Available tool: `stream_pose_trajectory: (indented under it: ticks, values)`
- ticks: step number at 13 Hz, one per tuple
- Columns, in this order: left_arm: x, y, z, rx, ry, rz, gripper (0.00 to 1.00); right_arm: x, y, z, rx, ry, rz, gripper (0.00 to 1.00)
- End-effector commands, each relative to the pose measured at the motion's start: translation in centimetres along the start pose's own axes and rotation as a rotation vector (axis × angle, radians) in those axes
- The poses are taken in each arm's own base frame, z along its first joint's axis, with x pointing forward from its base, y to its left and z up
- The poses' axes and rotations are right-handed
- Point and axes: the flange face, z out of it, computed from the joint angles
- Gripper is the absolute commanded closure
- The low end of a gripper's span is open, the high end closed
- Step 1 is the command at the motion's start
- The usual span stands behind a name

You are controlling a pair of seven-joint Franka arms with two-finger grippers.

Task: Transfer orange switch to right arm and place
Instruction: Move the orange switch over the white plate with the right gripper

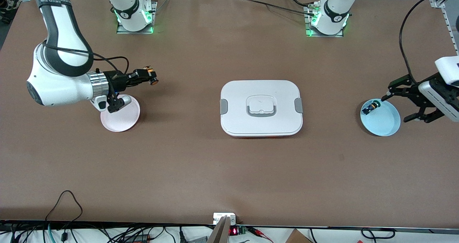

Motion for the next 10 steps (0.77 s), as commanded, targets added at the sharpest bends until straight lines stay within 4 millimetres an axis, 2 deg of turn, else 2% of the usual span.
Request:
stream_pose_trajectory:
  ticks: [1, 2, 3, 5, 7, 10]
  values:
    - [1.4, 1.9, -4.2, 0.092, -0.159, -0.105, 0.0, -0.7, 0.4, -1.7, -0.129, -0.02, -0.099, 0.7]
    - [1.6, 2.8, -5.1, 0.137, -0.217, -0.136, 0.0, -0.7, 1.5, -2.3, -0.155, -0.008, -0.113, 0.7]
    - [2.2, 4.8, -5.8, 0.187, -0.278, -0.141, 0.0, -0.6, 2.4, -2.6, -0.188, 0.0, -0.143, 0.7]
    - [3.1, 7.3, -6.4, 0.263, -0.319, -0.188, 0.0, -0.6, 3.8, -3.0, -0.267, -0.015, -0.21, 0.7]
    - [3.1, 8.7, -6.9, 0.268, -0.323, -0.259, 0.0, -0.4, 4.8, -3.2, -0.354, -0.036, -0.276, 0.7]
    - [3.4, 8.8, -6.0, 0.245, -0.307, -0.308, 0.0, -0.1, 5.6, -3.5, -0.431, -0.05, -0.369, 0.7]
